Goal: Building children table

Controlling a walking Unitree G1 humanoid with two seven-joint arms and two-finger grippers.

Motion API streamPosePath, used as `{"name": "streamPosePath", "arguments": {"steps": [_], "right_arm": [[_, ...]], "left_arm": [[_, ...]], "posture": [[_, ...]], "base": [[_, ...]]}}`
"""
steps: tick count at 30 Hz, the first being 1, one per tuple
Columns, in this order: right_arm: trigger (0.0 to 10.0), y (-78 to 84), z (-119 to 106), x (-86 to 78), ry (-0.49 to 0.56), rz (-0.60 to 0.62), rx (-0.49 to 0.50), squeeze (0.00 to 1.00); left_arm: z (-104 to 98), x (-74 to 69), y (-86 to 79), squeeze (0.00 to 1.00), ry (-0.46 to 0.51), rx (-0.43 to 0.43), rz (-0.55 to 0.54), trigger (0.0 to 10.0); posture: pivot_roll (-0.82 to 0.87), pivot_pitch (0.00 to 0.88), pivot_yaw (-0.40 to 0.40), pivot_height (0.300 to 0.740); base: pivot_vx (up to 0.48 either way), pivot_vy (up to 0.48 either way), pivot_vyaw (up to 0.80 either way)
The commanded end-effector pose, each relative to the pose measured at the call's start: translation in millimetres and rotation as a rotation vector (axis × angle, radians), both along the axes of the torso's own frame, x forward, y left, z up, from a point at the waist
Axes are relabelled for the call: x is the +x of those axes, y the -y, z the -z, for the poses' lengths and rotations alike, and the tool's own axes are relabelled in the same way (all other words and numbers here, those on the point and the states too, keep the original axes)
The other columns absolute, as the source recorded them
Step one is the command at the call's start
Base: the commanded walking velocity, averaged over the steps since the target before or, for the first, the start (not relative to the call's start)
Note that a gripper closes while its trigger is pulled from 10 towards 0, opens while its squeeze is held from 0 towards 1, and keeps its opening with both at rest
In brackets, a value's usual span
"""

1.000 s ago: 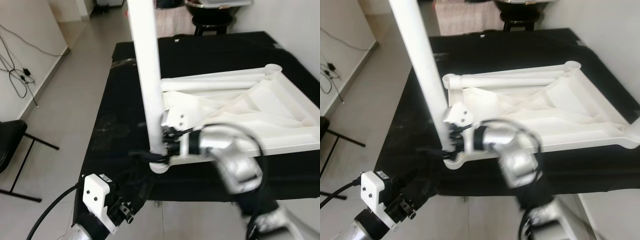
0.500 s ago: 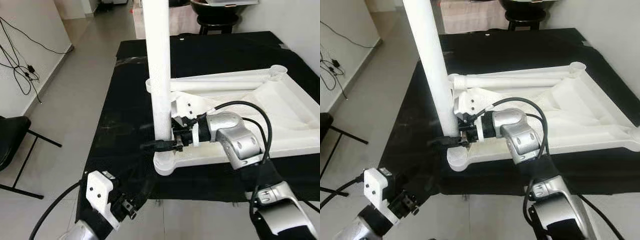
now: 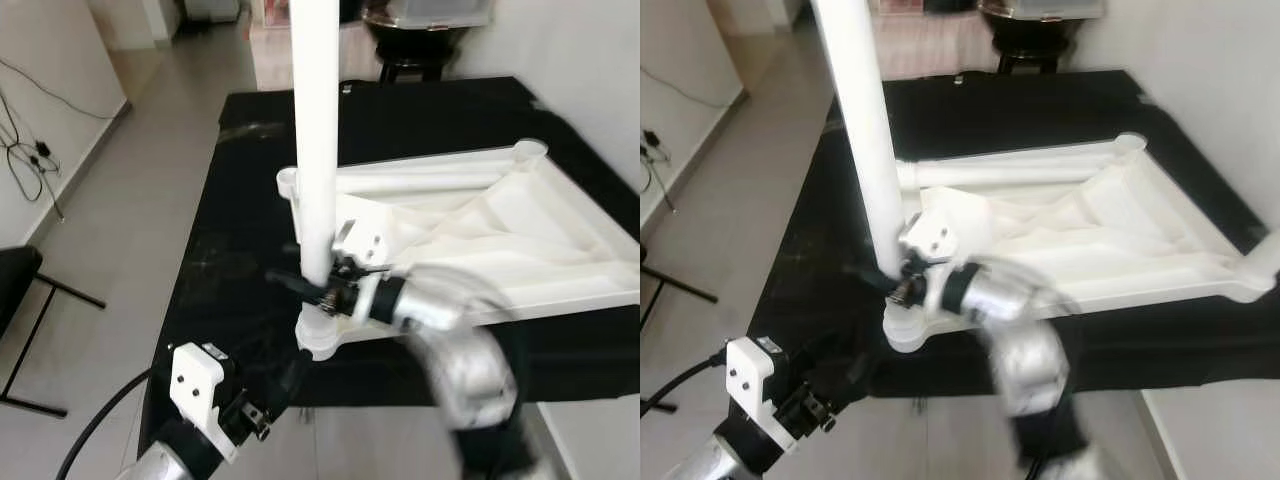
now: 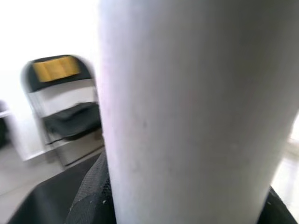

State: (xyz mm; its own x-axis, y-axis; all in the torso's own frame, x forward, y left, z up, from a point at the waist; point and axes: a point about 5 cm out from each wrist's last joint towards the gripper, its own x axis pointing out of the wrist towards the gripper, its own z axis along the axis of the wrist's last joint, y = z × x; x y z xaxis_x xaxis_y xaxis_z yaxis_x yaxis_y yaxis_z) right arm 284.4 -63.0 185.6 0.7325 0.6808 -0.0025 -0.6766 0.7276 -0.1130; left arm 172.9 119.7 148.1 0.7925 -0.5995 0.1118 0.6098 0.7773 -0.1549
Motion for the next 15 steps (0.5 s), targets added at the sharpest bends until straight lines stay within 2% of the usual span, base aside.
{"name": "streamPosePath", "arguments": {"steps": [1,4,5,6,7,8,9,10,12,13,14,15], "right_arm": [[0.0,19.2,28.9,2.9,-0.127,0.133,-0.085,0.0],[0.0,19.2,26.3,7.0,-0.117,0.112,-0.079,0.0],[1.0,17.3,24.3,10.3,-0.117,0.072,-0.079,0.0],[1.0,17.3,24.3,10.3,-0.117,0.072,-0.079,0.0],[7.1,14.2,22.2,12.3,-0.12,0.028,-0.077,0.0],[7.1,14.2,22.2,12.3,-0.12,0.028,-0.077,0.0],[10.0,7.7,19.1,10.9,-0.135,-0.05,-0.062,0.0],[10.0,1.2,15.2,8.2,-0.142,-0.153,-0.036,1.0],[10.0,-6.6,7.3,2.1,-0.144,-0.307,0.001,1.0],[10.0,-6.6,7.3,2.1,-0.144,-0.307,0.001,1.0],[10.0,-6.5,2.6,1.4,-0.134,-0.389,0.005,1.0],[10.0,-6.5,2.6,1.4,-0.134,-0.389,0.005,1.0]], "left_arm": [[5.1,0.2,-2.9,0.0,-0.023,0.005,-0.007,10.0],[5.4,1.8,-2.0,0.0,-0.021,0.006,-0.002,10.0],[5.7,3.2,-1.4,0.0,-0.02,0.005,0.002,10.0],[5.7,3.2,-1.4,0.0,-0.02,0.005,0.002,10.0],[5.9,3.8,-1.2,0.0,-0.02,0.005,0.003,10.0],[5.9,3.8,-1.2,0.0,-0.02,0.005,0.003,10.0],[6.2,4.2,-1.4,0.0,-0.02,0.005,0.0,10.0],[6.2,4.4,-1.6,0.0,-0.019,0.005,-0.005,10.0],[6.0,4.8,-1.2,0.0,-0.015,0.004,-0.013,10.0],[6.0,4.8,-1.2,0.0,-0.015,0.004,-0.013,10.0],[5.9,4.9,-0.9,0.0,-0.014,0.003,-0.014,10.0],[5.9,4.9,-0.9,0.0,-0.014,0.003,-0.014,10.0]], "posture": [[0.0,0.131,0.041,0.74],[0.01,0.124,0.039,0.74],[0.01,0.121,0.039,0.74],[0.01,0.121,0.039,0.74],[0.01,0.121,0.039,0.74],[0.01,0.121,0.039,0.74],[0.01,0.119,0.036,0.74],[0.01,0.116,0.033,0.74],[0.02,0.114,0.026,0.74],[0.02,0.114,0.026,0.74],[0.03,0.112,0.02,0.74],[0.03,0.112,0.02,0.74]], "base": [[0.0,0.0,0.0],[0.0,0.0,0.0],[0.0,0.0,0.0],[0.0,0.0,0.0],[0.0,0.0,0.0],[0.0,0.0,0.0],[0.0,0.0,0.0],[0.0,0.0,0.0],[0.0,0.0,0.0],[0.0,0.0,0.0],[0.0,0.0,0.0],[0.0,0.0,0.0]]}}
